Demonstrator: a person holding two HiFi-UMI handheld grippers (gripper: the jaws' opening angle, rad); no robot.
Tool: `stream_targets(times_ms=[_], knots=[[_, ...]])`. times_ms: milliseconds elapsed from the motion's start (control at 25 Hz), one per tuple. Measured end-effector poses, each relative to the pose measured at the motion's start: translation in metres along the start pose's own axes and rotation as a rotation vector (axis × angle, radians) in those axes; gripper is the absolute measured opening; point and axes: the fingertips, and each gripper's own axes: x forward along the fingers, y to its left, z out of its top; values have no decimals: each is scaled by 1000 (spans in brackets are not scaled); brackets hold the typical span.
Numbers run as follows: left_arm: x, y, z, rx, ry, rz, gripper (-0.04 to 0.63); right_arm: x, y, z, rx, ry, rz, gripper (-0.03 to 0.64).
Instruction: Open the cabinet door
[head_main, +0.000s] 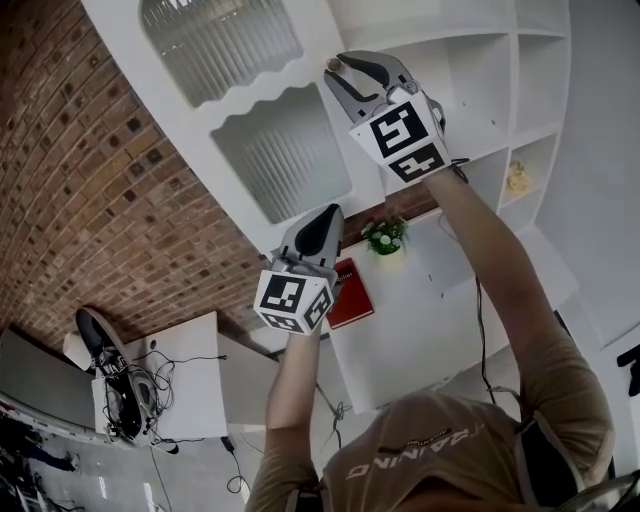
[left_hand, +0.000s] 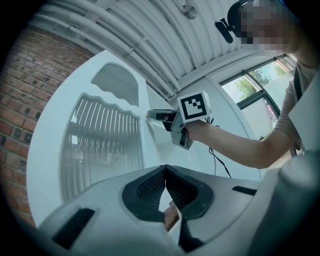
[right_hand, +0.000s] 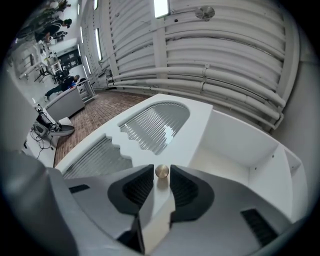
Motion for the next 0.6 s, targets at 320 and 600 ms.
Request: stream_targets(times_ms=[320,600], knots=[[-20,9,-14,-47,-2,76,9,9,-3,2,-22,24,-23,75],[-40,7,-23,-72,7,149,9,-6,0,13,-23,21,-58,74]])
